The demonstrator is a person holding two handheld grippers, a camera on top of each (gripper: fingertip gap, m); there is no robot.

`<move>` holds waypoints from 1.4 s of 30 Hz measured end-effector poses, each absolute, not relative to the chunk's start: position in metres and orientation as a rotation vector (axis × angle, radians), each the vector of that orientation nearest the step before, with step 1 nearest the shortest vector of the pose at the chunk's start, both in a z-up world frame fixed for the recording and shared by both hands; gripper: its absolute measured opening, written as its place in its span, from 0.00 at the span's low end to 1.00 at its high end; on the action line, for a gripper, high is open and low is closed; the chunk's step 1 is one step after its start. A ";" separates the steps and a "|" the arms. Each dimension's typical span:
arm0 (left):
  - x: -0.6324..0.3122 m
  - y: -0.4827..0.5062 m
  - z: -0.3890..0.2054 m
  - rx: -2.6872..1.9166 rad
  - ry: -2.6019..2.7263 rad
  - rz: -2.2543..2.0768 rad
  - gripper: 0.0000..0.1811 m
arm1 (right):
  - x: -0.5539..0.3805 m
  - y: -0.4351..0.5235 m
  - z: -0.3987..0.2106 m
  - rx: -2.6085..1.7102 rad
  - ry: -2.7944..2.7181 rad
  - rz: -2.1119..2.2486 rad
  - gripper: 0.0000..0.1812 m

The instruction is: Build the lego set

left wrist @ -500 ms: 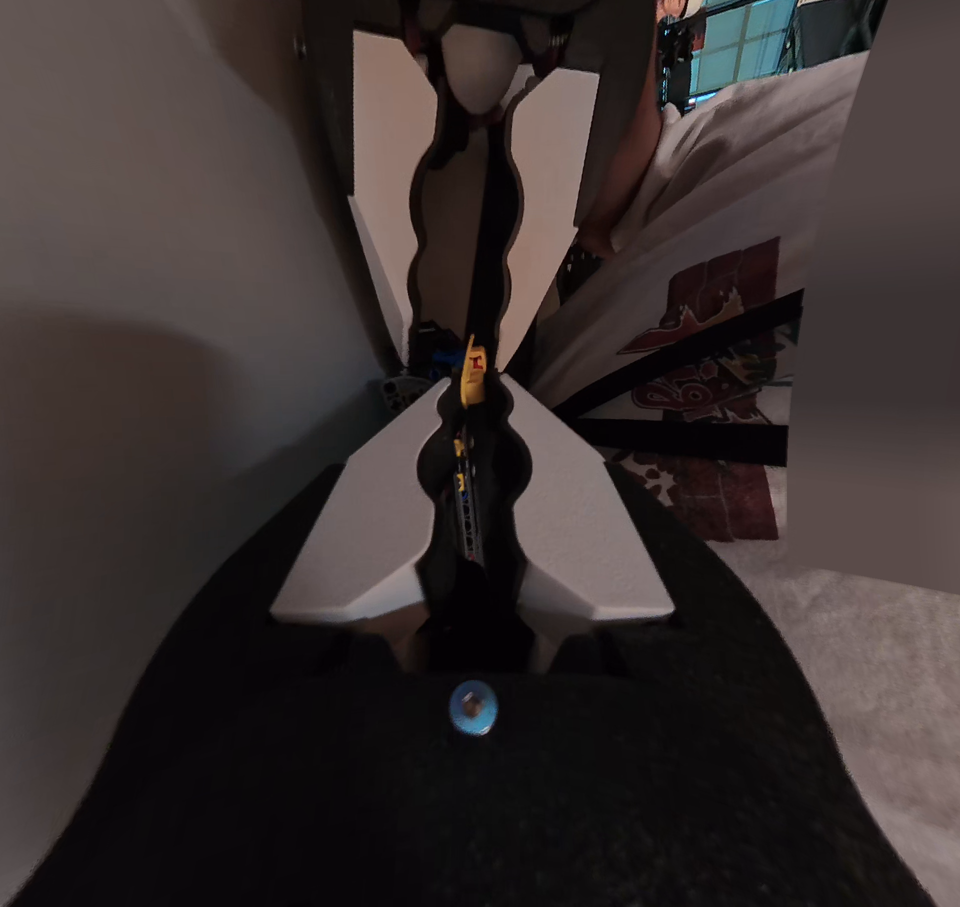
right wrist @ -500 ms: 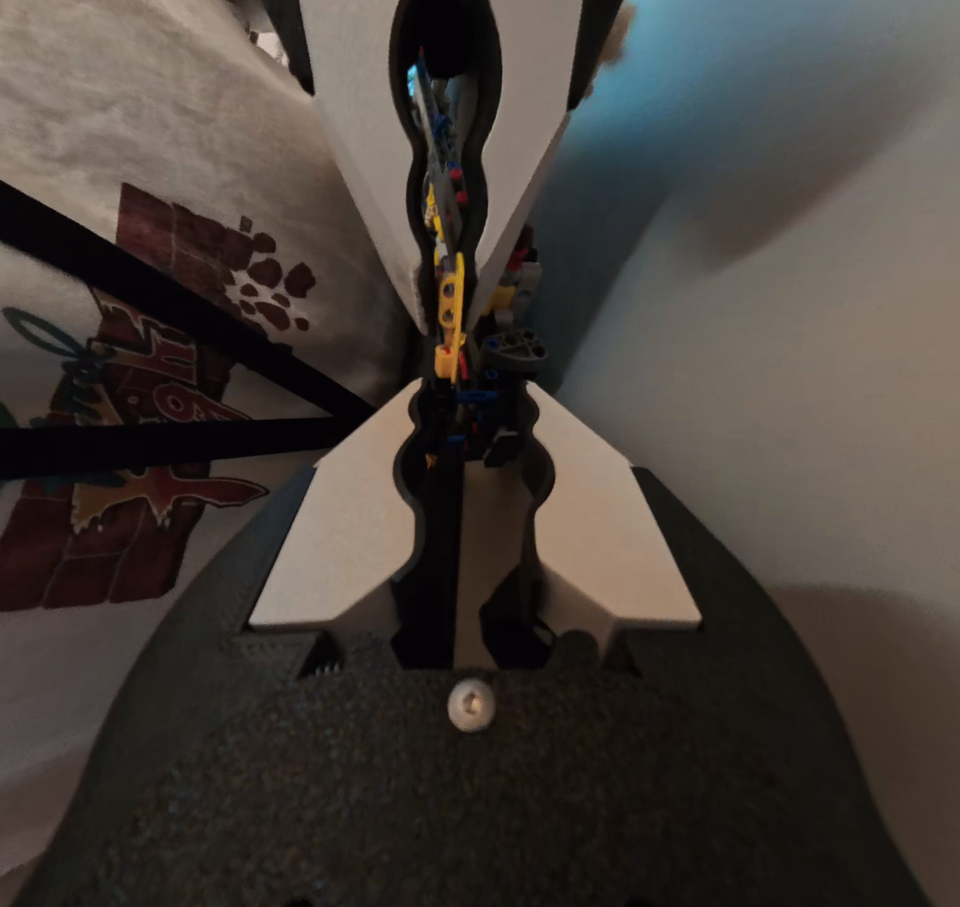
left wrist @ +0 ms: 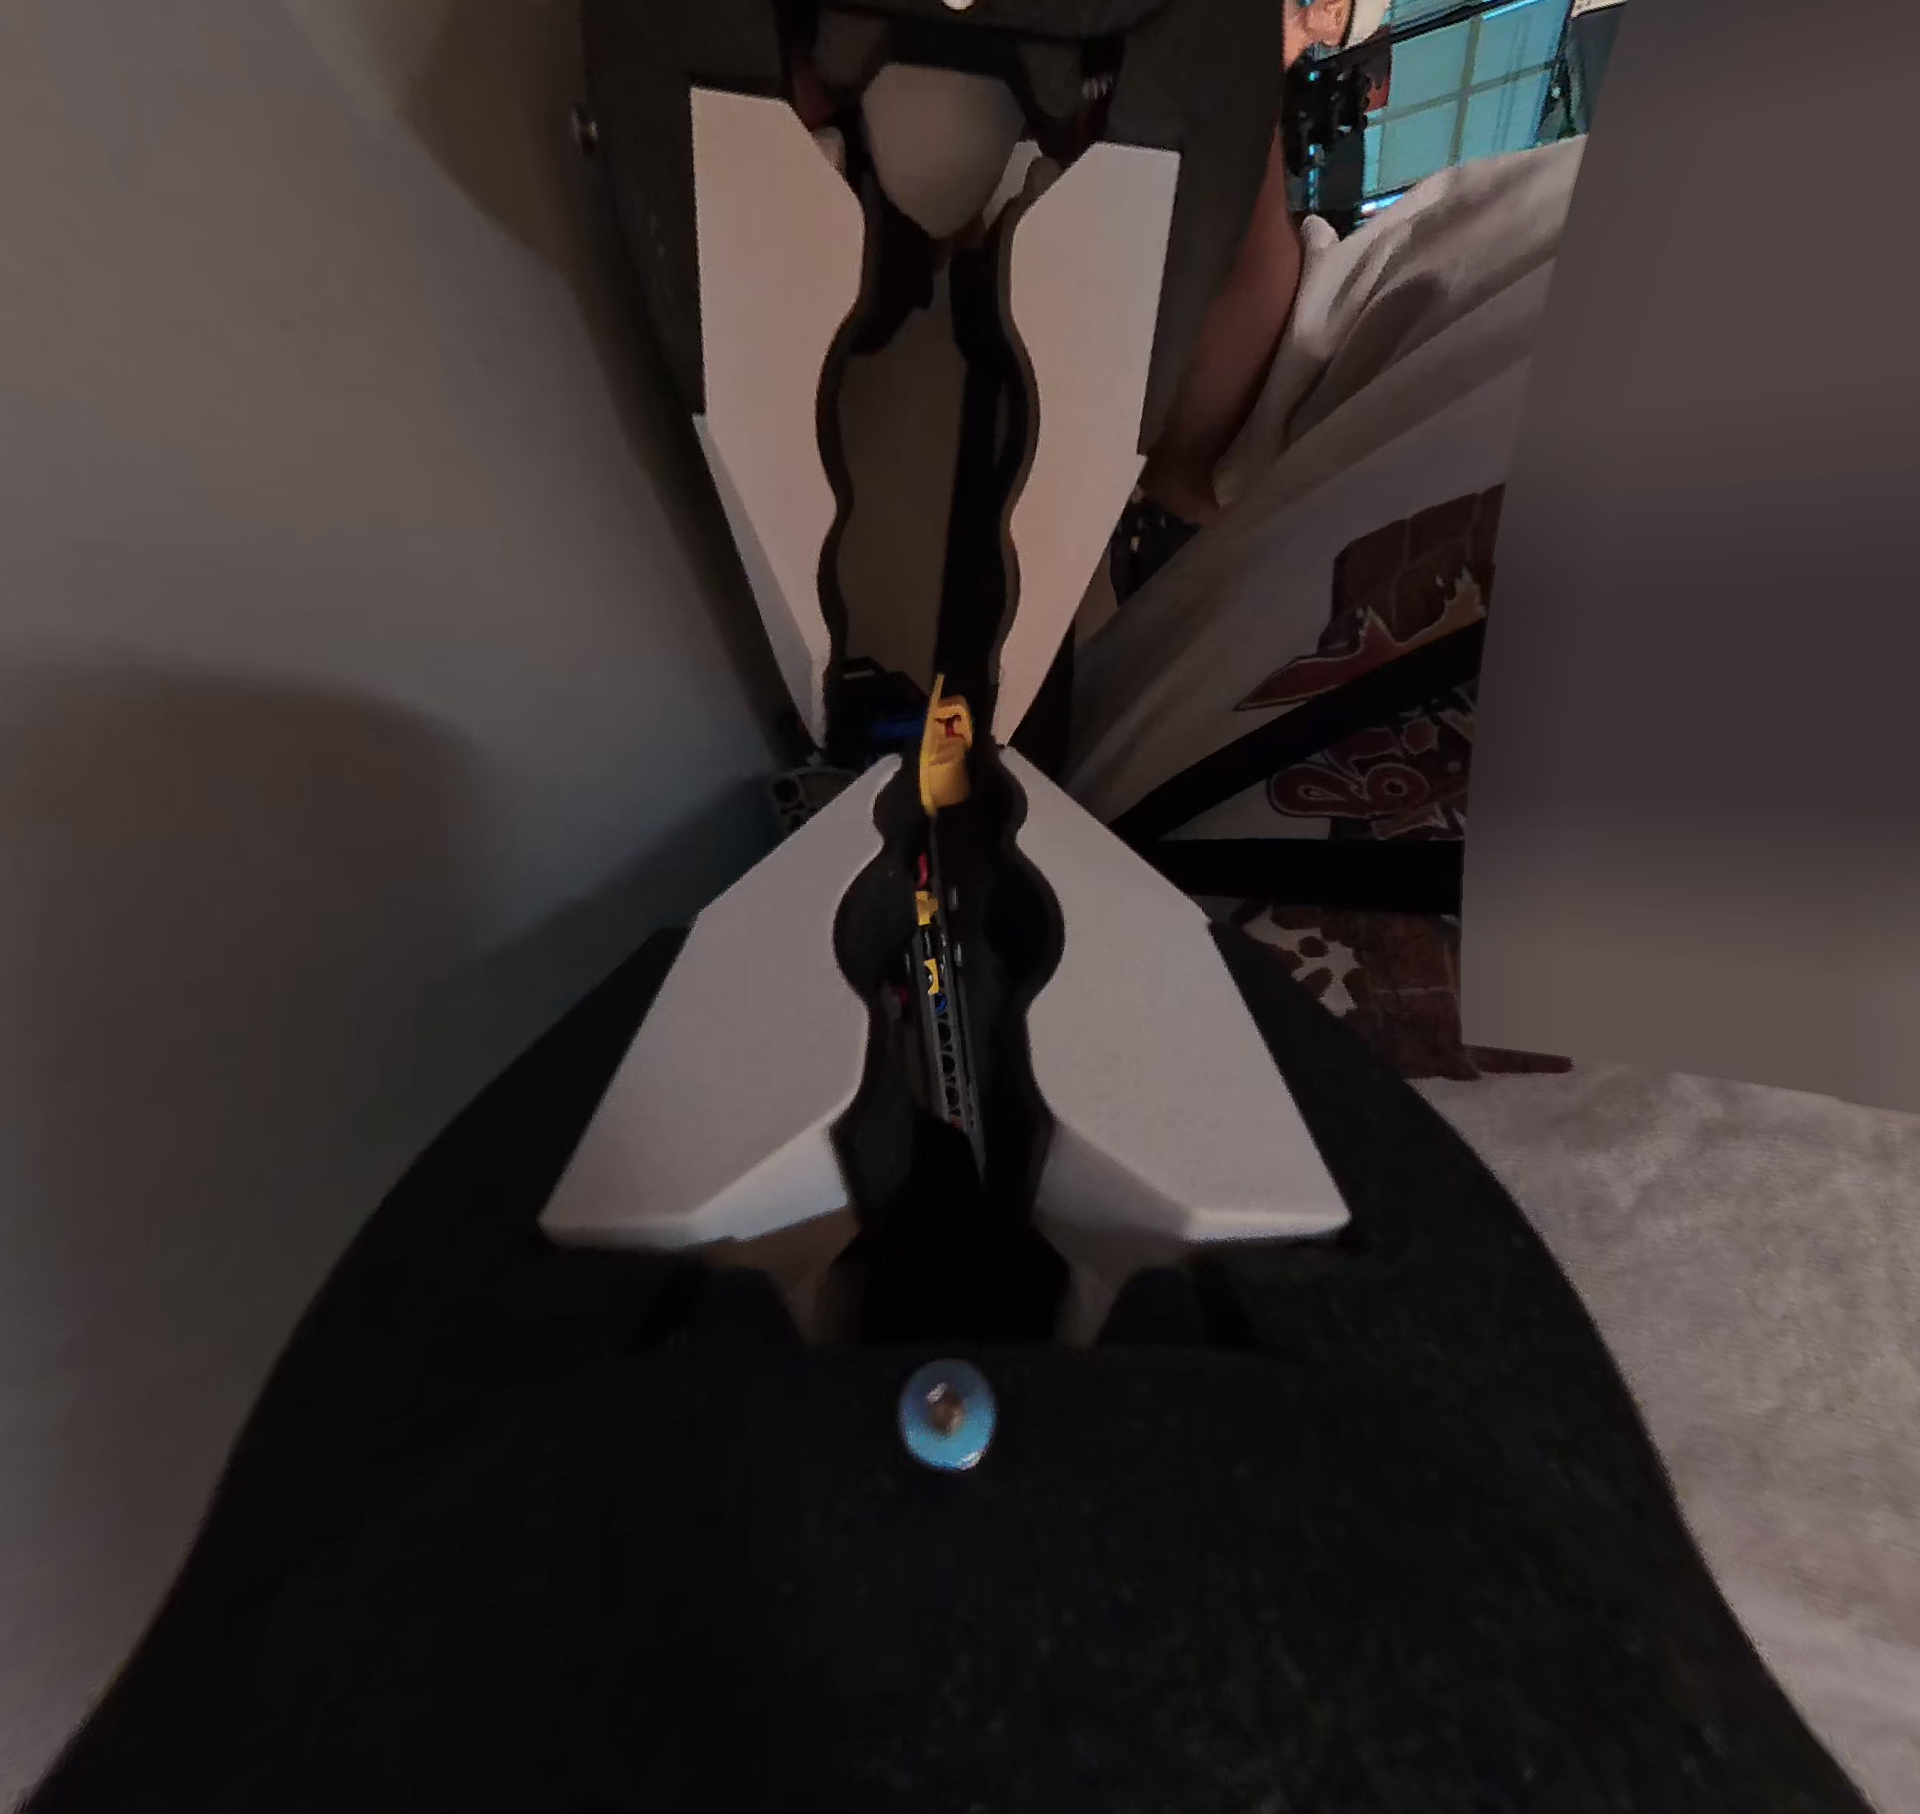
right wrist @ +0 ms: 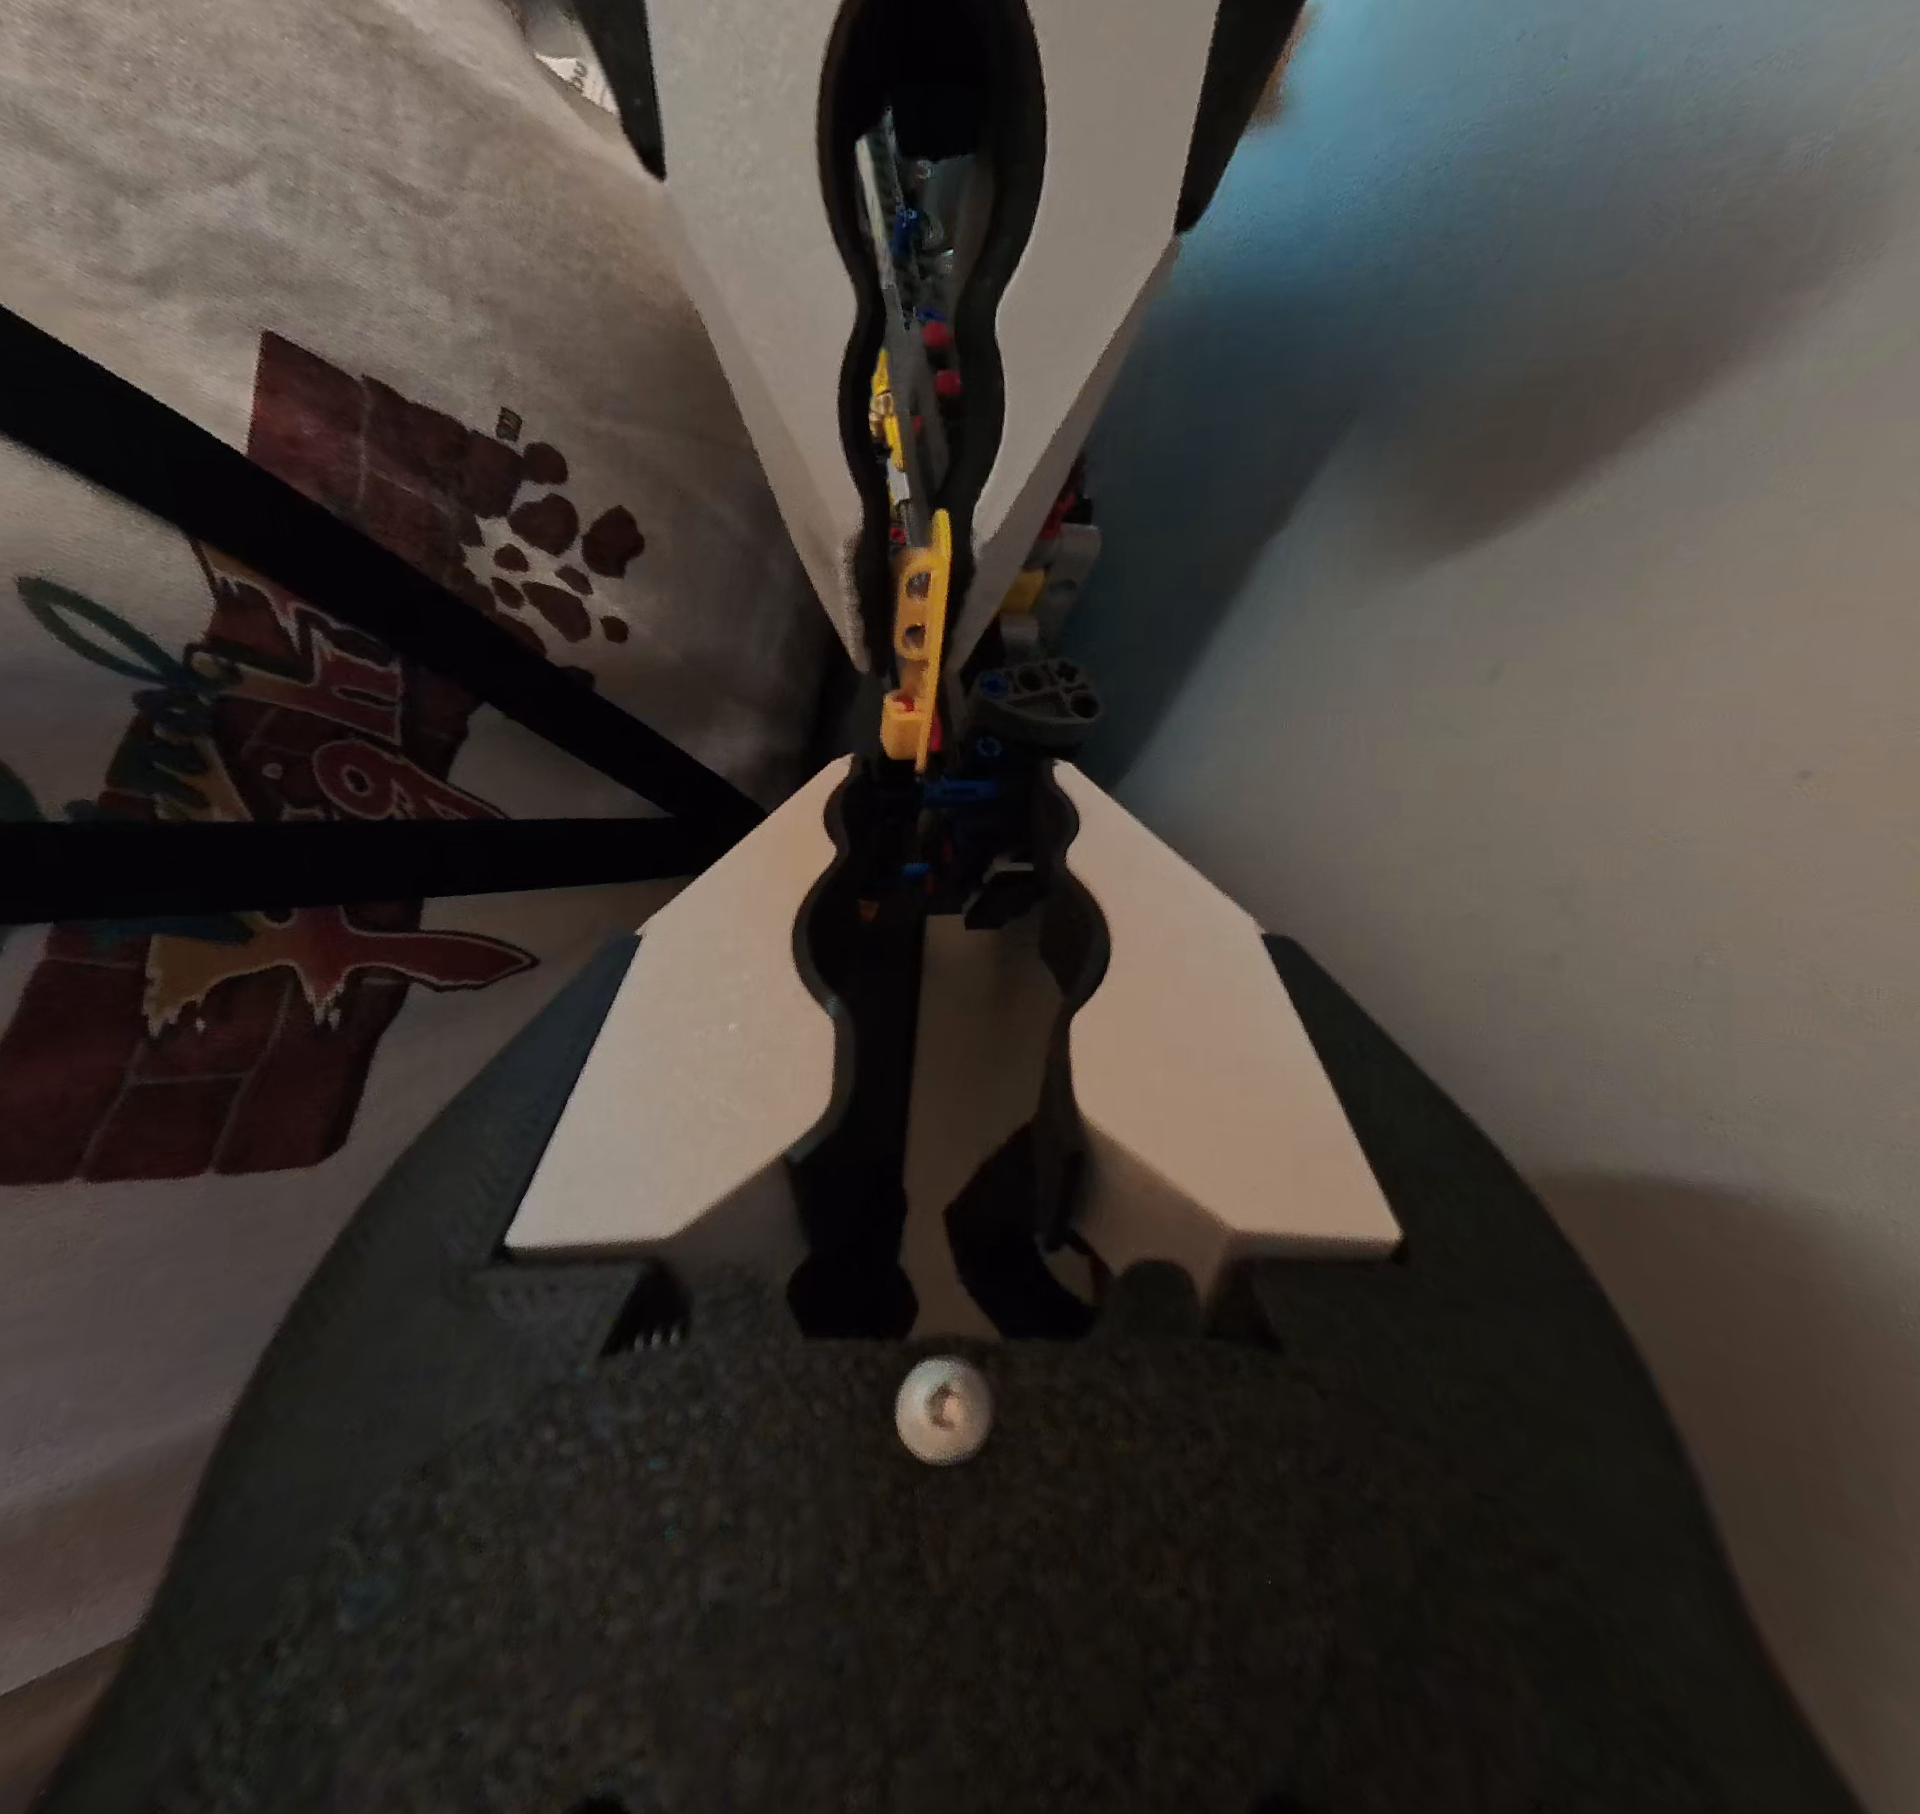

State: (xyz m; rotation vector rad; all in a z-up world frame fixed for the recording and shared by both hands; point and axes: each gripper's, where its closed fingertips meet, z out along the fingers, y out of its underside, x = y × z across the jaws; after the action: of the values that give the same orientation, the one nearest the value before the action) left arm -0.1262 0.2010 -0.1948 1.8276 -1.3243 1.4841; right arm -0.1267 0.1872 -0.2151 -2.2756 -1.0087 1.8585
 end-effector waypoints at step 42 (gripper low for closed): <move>-0.135 0.203 -0.198 1.733 -1.275 1.498 0.03 | -0.129 0.147 -0.216 -2.377 0.064 1.636 0.03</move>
State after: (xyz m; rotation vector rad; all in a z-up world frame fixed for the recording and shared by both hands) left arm -0.1354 0.2032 -0.1980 1.7332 -1.2745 1.4976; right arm -0.1293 0.1474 -0.2156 -2.3768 0.0639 1.6362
